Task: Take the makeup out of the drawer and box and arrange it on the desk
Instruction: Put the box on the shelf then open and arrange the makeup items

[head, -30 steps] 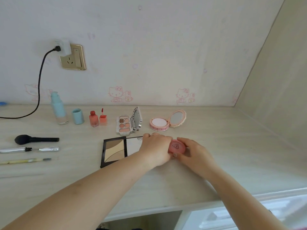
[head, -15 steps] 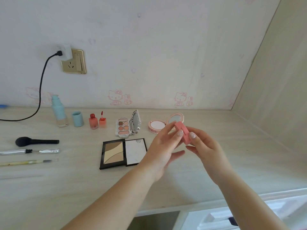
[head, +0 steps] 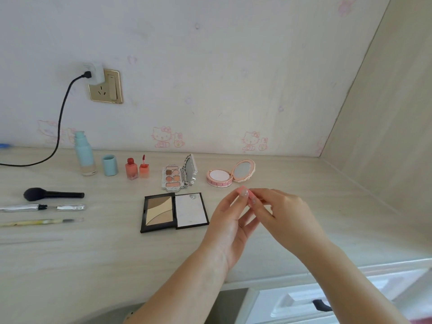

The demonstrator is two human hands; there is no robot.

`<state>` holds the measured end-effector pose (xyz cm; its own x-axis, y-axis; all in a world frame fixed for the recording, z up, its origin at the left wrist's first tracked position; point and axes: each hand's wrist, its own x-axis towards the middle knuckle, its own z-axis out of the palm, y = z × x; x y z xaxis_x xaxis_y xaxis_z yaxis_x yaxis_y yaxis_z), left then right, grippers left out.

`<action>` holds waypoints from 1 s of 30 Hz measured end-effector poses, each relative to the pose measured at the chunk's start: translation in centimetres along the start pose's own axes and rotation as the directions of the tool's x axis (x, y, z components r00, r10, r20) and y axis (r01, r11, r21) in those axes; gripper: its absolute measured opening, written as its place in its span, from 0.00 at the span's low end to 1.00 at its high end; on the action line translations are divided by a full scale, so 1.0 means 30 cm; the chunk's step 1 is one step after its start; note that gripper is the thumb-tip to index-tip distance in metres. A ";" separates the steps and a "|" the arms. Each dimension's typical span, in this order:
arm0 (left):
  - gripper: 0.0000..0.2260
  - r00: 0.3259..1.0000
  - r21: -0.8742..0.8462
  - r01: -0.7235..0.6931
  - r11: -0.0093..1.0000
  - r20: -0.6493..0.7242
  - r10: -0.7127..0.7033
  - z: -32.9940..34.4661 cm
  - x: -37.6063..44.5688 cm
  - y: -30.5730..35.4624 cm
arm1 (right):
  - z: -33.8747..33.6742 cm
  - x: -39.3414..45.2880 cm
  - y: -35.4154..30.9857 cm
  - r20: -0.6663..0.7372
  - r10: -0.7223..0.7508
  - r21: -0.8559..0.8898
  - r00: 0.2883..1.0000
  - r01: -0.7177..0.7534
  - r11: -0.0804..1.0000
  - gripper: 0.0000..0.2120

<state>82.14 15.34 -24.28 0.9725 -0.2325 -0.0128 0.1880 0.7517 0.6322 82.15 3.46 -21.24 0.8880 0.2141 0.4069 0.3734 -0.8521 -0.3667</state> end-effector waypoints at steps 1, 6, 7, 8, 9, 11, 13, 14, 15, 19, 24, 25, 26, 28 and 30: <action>0.13 1.000 0.006 -0.001 1.000 -0.008 0.001 0.001 -0.002 -0.001 | 0.001 0.000 -0.002 -0.006 -0.020 -0.053 1.000 0.020 0.998 0.13; 0.16 0.998 0.019 0.006 1.000 -0.070 -0.005 -0.004 -0.010 0.000 | 0.000 0.011 -0.010 0.055 -0.033 -0.168 0.998 0.042 0.985 0.14; 0.15 0.997 0.029 0.012 1.000 -0.079 -0.010 -0.004 -0.010 0.001 | -0.001 0.015 -0.011 0.068 -0.035 -0.177 0.997 0.046 0.983 0.14; 0.14 0.996 0.038 0.017 0.999 -0.084 -0.014 -0.005 -0.010 0.002 | -0.004 0.018 -0.011 0.075 -0.037 -0.181 0.996 0.050 0.982 0.14; 0.13 0.996 0.047 0.019 0.999 -0.086 -0.015 -0.006 -0.010 0.003 | -0.005 0.020 -0.011 0.078 -0.039 -0.180 0.996 0.053 0.982 0.14; 0.10 0.996 0.058 0.021 0.998 -0.089 -0.015 -0.008 -0.009 0.002 | -0.008 0.021 -0.013 0.095 -0.038 -0.178 0.995 0.054 0.982 0.14; 0.08 0.996 0.060 0.024 0.998 -0.091 -0.019 -0.009 -0.007 0.000 | -0.006 0.022 -0.016 0.115 -0.034 -0.201 0.993 0.057 0.978 0.16; 0.07 0.996 0.067 0.024 0.997 -0.088 -0.018 -0.009 -0.006 -0.001 | -0.007 0.022 -0.019 0.114 -0.029 -0.224 0.993 0.054 0.973 0.17; 0.06 0.997 0.077 0.021 0.997 -0.081 -0.015 -0.008 -0.006 -0.003 | -0.011 0.024 -0.020 0.099 -0.013 -0.238 0.995 0.037 0.970 0.18; 0.08 0.998 0.082 0.023 0.996 -0.067 -0.017 -0.014 -0.005 -0.002 | -0.039 0.038 -0.009 0.078 0.105 -0.090 0.991 -0.098 0.991 0.16; 0.07 0.989 -0.097 0.092 0.991 -0.109 -0.102 -0.020 0.004 -0.004 | -0.039 0.074 0.064 0.096 0.315 0.324 0.944 -0.329 0.887 0.14; 0.08 0.985 -0.134 0.097 0.986 -0.129 -0.114 -0.023 0.008 -0.005 | -0.037 0.084 0.084 0.131 0.391 0.444 0.911 -0.407 0.798 0.14; 0.08 0.981 -0.158 0.098 0.983 -0.150 -0.122 -0.024 0.011 -0.005 | -0.037 0.090 0.101 0.173 0.454 0.545 0.874 -0.469 0.695 0.13; 0.10 0.971 -0.146 0.101 0.984 -0.199 -0.129 -0.027 0.020 -0.009 | -0.029 0.095 0.130 0.243 0.512 0.635 0.824 -0.534 0.558 0.12; 0.13 0.960 -0.054 0.109 0.993 -0.253 -0.119 -0.022 0.021 -0.016 | -0.009 0.092 0.158 0.268 0.533 0.639 0.802 -0.563 0.525 0.12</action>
<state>82.76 15.24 -25.10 0.9460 -0.1568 -0.2836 0.3002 0.7539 0.5844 86.30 -0.12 -21.62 0.9835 -0.1545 -0.0937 -0.1323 -0.2624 -0.9558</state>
